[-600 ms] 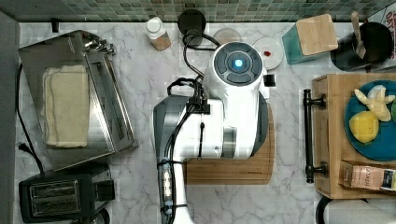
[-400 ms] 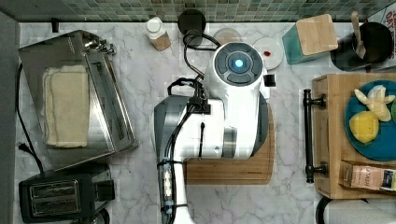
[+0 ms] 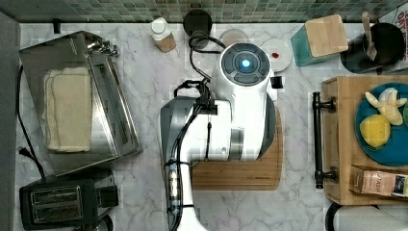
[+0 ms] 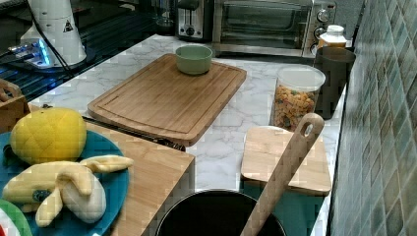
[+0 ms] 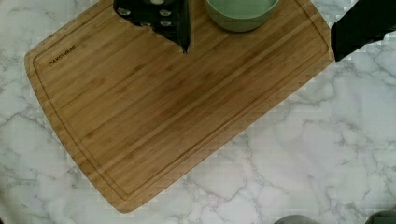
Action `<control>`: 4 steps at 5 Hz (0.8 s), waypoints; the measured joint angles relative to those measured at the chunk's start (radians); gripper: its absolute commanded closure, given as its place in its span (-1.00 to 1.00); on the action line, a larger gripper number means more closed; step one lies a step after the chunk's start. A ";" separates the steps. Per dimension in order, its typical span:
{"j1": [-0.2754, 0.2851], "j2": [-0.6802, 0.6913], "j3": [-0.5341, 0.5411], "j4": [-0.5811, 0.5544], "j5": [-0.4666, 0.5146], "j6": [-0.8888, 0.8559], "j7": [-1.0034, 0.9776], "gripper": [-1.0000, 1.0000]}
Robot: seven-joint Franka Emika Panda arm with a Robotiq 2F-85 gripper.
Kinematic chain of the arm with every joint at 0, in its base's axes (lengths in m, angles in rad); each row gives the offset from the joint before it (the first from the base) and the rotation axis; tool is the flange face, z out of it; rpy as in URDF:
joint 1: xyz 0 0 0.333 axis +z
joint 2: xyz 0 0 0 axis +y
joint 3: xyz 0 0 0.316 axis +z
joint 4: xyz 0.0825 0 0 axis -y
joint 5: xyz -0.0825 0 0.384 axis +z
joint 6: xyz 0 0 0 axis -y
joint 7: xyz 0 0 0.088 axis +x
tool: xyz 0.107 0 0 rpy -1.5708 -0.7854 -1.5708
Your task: Open the drawer.
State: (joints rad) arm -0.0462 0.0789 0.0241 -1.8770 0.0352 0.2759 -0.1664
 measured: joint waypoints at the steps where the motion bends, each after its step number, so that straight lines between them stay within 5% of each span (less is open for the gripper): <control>1: 0.006 0.001 -0.005 -0.014 0.000 0.000 -0.176 -1.00; 4: -0.051 -0.019 -0.047 -0.166 -0.201 0.237 -0.591 -1.00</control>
State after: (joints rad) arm -0.0973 0.0596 -0.0228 -2.0430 -0.1655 0.5127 -0.7578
